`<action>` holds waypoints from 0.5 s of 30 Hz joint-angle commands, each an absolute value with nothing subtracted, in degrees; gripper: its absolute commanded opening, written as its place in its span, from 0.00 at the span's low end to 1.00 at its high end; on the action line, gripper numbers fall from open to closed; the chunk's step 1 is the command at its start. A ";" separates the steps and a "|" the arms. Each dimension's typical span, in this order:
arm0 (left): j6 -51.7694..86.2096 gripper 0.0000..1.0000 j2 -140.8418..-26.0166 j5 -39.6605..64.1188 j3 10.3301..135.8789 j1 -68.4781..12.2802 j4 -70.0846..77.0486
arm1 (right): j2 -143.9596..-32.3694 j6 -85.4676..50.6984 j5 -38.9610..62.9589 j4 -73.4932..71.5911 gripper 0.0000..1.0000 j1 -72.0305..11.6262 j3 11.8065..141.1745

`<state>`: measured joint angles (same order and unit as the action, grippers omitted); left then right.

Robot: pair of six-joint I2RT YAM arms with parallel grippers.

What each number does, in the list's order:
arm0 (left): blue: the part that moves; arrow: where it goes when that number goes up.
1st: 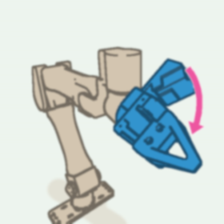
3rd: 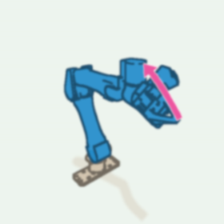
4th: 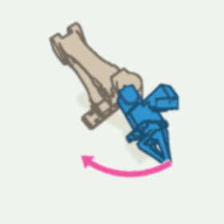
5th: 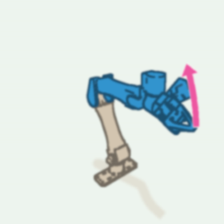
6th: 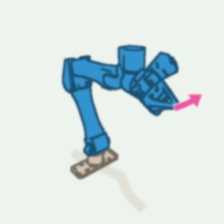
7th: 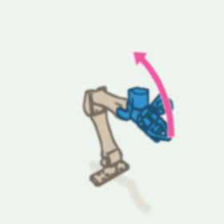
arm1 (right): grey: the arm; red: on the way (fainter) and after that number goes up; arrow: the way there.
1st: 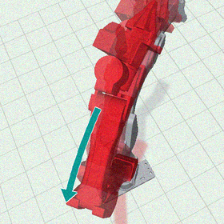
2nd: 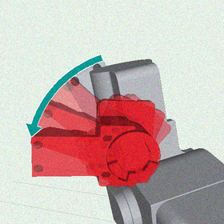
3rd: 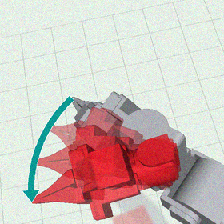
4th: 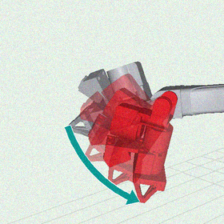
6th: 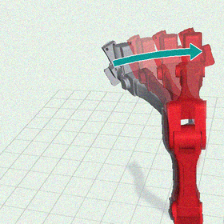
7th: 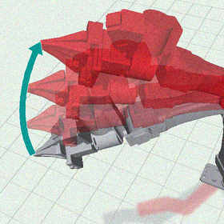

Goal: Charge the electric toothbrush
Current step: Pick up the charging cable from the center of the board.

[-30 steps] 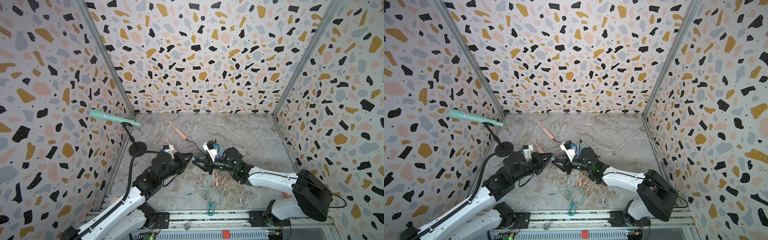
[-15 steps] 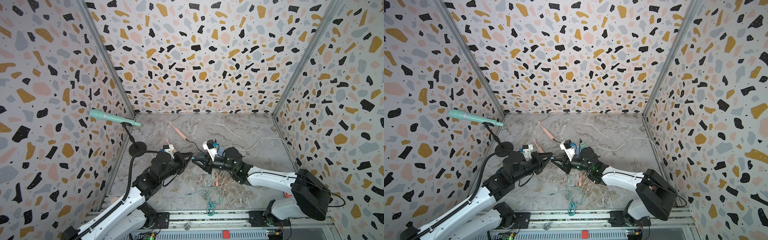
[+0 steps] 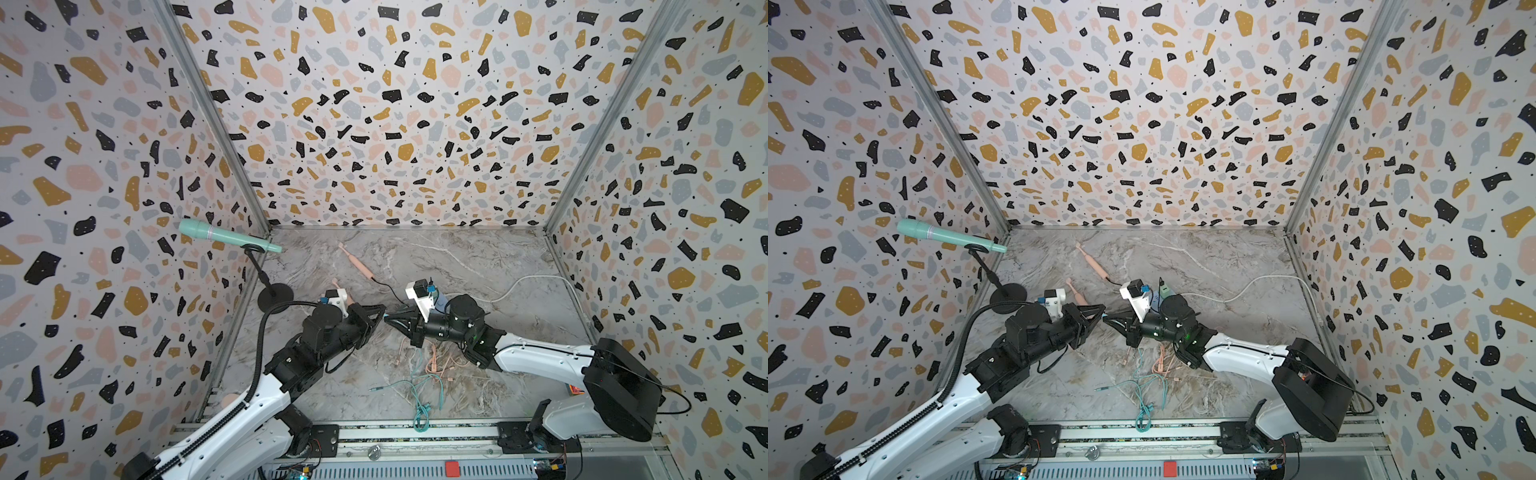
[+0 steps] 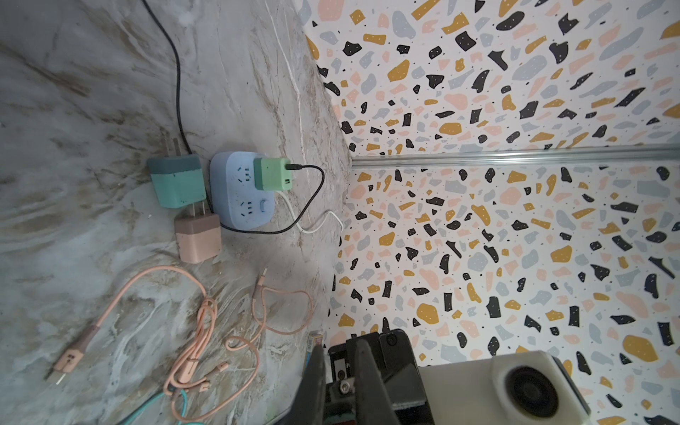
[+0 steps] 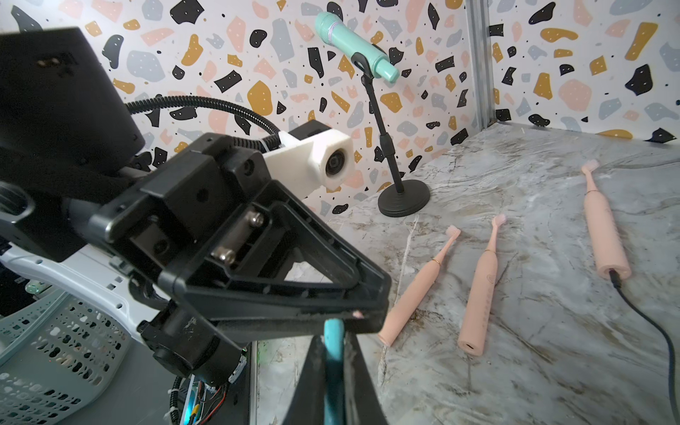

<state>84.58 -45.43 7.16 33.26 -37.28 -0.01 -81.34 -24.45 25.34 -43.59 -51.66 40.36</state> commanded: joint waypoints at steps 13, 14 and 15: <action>62.82 1.00 -50.17 0.67 43.14 -24.76 -19.49 | -61.51 -22.95 11.17 -26.75 0.00 -51.46 30.08; 62.04 1.00 -51.46 -0.42 43.39 -24.64 -20.60 | -58.99 -22.59 9.91 -24.49 0.00 -51.45 29.69; 61.02 1.00 -52.71 -1.14 43.66 -24.61 -20.99 | -57.21 -22.25 8.68 -21.77 0.00 -51.49 29.79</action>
